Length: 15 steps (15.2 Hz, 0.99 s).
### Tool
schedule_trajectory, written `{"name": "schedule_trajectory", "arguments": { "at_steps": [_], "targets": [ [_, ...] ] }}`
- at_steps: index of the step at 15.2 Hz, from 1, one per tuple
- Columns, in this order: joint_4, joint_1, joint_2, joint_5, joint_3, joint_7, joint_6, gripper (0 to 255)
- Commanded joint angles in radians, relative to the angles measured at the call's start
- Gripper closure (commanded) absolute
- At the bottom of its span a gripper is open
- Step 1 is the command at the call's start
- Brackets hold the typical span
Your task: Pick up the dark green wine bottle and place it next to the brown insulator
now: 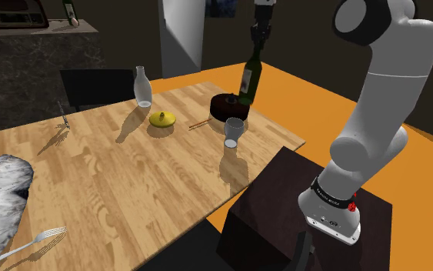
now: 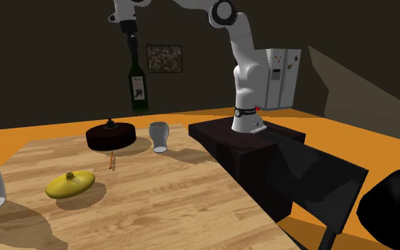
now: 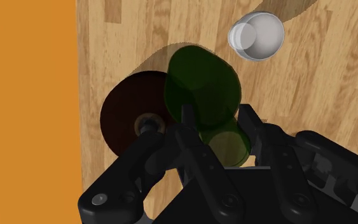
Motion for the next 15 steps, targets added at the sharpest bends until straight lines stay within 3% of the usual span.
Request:
{"name": "schedule_trajectory", "arguments": {
  "at_steps": [1, 15],
  "targets": [
    [-0.036, 0.001, -0.006, 0.000, 0.000, 0.002, 0.031, 255],
    [-0.256, 0.002, -0.028, -0.002, 0.001, 0.011, 0.229, 255]
  ]
}}
